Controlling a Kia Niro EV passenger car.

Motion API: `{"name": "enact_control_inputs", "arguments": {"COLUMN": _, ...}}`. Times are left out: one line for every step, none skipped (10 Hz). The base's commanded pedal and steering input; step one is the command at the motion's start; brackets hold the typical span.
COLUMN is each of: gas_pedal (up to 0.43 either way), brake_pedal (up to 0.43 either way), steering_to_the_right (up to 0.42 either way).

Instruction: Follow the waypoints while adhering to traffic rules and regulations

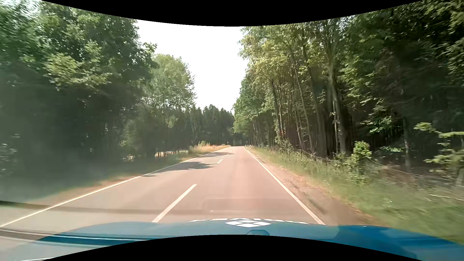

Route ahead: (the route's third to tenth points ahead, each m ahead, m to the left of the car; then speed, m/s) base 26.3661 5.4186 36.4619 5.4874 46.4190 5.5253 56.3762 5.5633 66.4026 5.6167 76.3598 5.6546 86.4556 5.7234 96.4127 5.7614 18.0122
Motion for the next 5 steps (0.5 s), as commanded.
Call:
{"name": "enact_control_inputs", "arguments": {"gas_pedal": 0.177, "brake_pedal": 0.000, "steering_to_the_right": -0.002}}
{"name": "enact_control_inputs", "arguments": {"gas_pedal": 0.177, "brake_pedal": 0.000, "steering_to_the_right": -0.002}}
{"name": "enact_control_inputs", "arguments": {"gas_pedal": 0.177, "brake_pedal": 0.000, "steering_to_the_right": -0.002}}
{"name": "enact_control_inputs", "arguments": {"gas_pedal": 0.189, "brake_pedal": 0.000, "steering_to_the_right": -0.002}}
{"name": "enact_control_inputs", "arguments": {"gas_pedal": 0.189, "brake_pedal": 0.000, "steering_to_the_right": -0.002}}
